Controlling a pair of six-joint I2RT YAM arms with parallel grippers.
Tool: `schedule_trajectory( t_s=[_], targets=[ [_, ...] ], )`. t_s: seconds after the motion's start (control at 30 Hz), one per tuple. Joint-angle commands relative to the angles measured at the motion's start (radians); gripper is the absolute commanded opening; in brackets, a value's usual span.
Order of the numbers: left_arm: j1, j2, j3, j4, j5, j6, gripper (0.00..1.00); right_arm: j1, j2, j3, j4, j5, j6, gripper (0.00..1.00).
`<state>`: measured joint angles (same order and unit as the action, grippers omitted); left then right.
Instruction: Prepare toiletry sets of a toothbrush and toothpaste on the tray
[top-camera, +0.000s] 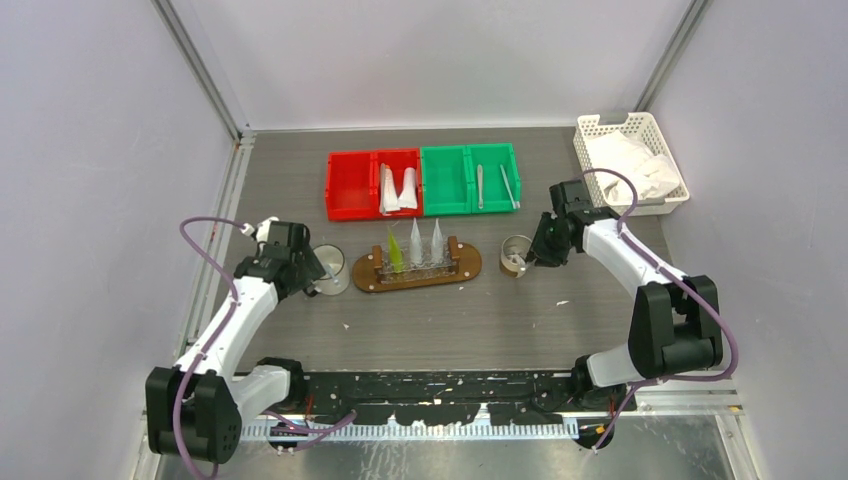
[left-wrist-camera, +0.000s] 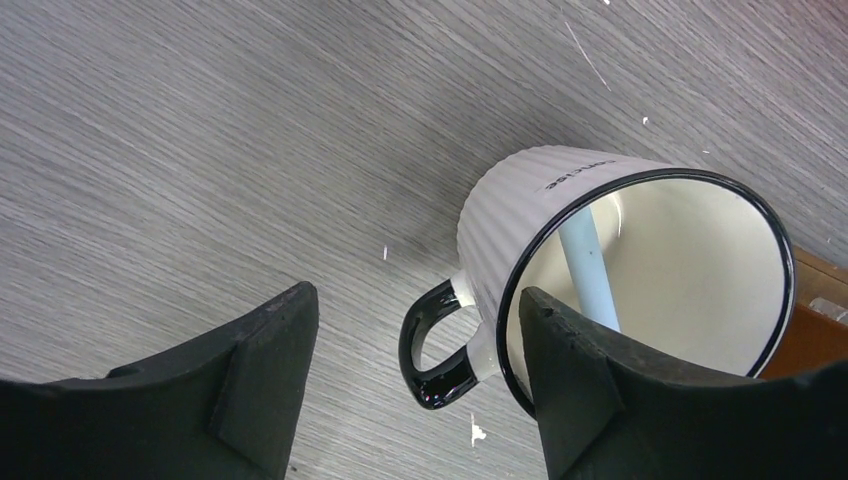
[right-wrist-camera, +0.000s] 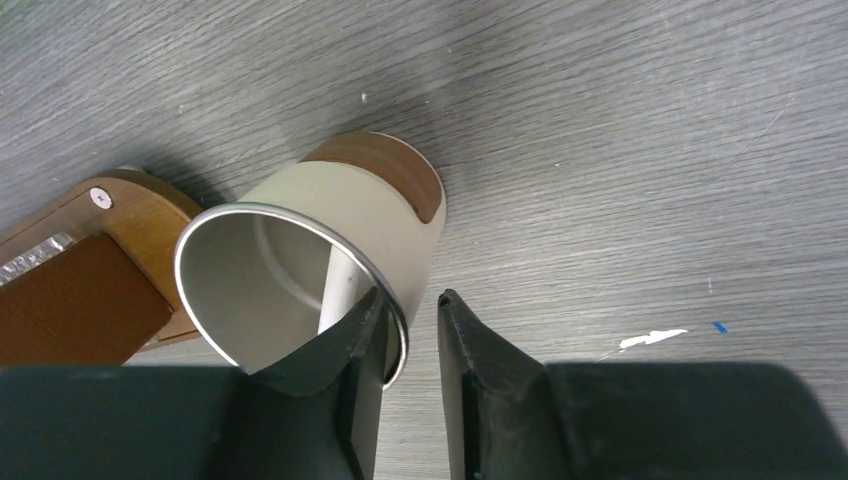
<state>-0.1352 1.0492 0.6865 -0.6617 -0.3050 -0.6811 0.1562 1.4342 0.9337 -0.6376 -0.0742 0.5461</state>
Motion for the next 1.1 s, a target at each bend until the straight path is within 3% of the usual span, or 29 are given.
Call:
schedule_trajectory(
  t_s=[0.0,0.2,0.23,0.3,0.37,0.7,1.07],
  targets=[
    [0.005,-0.003,-0.016,0.037,-0.011,-0.006,0.69,0.038,0.008,0.051,0.009,0.049,0.013,0.28],
    [0.005,0.03,-0.02,0.074,-0.011,-0.002,0.43,0.079,0.025,0.086,-0.006,0.07,0.015,0.04],
    [0.006,0.042,-0.017,0.079,-0.011,0.001,0.38,0.083,0.023,0.088,-0.005,0.07,0.015,0.01],
    [0.006,0.067,-0.008,0.089,-0.002,0.008,0.18,0.088,0.022,0.092,-0.011,0.07,0.015,0.01],
    [0.005,0.088,-0.002,0.101,0.009,0.015,0.06,0.091,0.014,0.095,-0.013,0.07,0.014,0.01],
    [0.006,0.102,0.03,0.095,0.037,0.036,0.01,0.094,0.002,0.1,-0.023,0.094,0.007,0.01],
    [0.005,0.035,0.182,-0.075,0.124,0.069,0.01,0.127,-0.044,0.224,-0.141,0.088,-0.026,0.01]
  ],
)
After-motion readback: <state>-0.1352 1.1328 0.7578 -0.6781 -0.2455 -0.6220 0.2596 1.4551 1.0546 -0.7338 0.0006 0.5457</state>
